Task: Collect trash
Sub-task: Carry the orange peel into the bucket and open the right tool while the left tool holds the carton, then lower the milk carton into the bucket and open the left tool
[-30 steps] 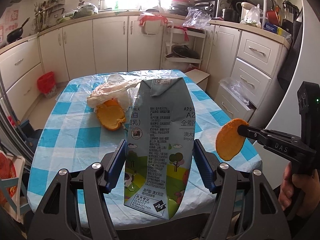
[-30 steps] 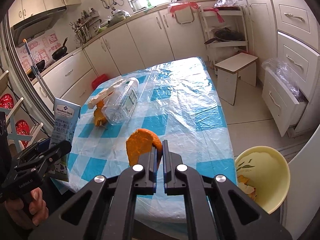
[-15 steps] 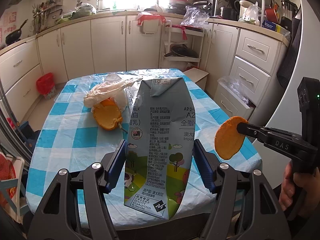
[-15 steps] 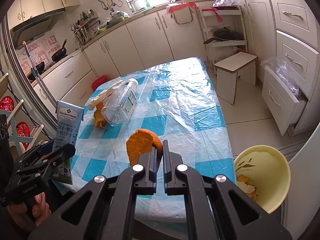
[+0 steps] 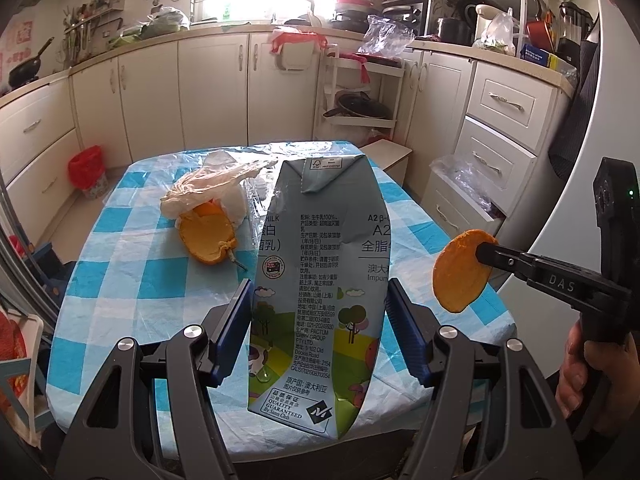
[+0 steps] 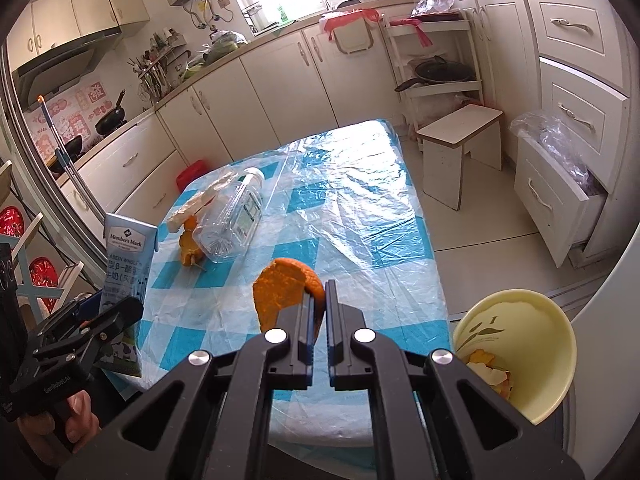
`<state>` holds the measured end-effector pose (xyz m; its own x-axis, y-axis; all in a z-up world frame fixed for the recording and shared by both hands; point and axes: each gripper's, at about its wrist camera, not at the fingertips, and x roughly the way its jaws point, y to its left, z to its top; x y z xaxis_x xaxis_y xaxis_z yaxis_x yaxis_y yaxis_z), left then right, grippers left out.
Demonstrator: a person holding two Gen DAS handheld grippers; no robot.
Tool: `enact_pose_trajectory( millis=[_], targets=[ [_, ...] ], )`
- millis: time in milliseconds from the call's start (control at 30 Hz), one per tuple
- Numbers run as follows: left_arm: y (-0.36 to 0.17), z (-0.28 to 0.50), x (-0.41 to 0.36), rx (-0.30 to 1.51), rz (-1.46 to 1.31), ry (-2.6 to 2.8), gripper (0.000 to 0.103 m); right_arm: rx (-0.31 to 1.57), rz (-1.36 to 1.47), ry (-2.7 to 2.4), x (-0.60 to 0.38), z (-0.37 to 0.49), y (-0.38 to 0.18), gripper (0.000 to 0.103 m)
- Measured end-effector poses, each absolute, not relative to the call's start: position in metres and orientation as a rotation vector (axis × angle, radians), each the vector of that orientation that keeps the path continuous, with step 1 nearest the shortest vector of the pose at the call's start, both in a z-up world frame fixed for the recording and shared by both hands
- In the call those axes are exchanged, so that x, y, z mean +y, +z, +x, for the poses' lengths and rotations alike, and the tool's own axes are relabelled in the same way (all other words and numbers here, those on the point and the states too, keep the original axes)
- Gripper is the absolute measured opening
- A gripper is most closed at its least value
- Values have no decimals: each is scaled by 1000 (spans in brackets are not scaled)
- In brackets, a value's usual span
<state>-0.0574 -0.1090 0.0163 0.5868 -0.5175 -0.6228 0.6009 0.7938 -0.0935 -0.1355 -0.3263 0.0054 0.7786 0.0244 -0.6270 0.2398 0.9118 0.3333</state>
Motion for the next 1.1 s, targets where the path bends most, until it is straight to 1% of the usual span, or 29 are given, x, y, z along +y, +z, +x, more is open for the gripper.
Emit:
enact_pose_trajectory(
  millis=[233,567,600,633,667,700,767,800,833,900,967,1033,1100],
  targets=[
    [24,-61,-125,669,121,-704,63,653,443,-275,-360,-157,7,6],
    [30,-84,-193,660,135,-839,63,714,558,-581,-435,-202,-13,6],
    [30,-87,-200,659,138,-852,63,731,566,-594,-439,-202,-16,8],
    [29,-90,-207,660,141,-864,63,757,574,-608,-443,-201,-20,13],
    [29,-92,-214,661,144,-875,63,772,588,-618,-448,-200,-22,20],
    [28,-95,-221,663,148,-887,63,777,604,-628,-453,-200,-23,30],
    [27,-99,-234,669,154,-908,63,756,621,-630,-461,-200,-14,31],
    [26,-101,-241,674,157,-920,63,739,620,-624,-465,-200,-7,34],
    [24,-103,-247,680,159,-931,63,714,608,-619,-470,-200,4,40],
    [20,-107,-260,691,166,-950,63,655,562,-606,-478,-201,23,48],
    [15,-110,-274,708,173,-968,63,612,524,-586,-486,-202,39,50],
    [9,-114,-287,722,180,-983,63,537,545,-560,-495,-209,46,54],
    [1,-117,-302,741,189,-997,63,484,601,-560,-501,-215,45,55]
  ],
)
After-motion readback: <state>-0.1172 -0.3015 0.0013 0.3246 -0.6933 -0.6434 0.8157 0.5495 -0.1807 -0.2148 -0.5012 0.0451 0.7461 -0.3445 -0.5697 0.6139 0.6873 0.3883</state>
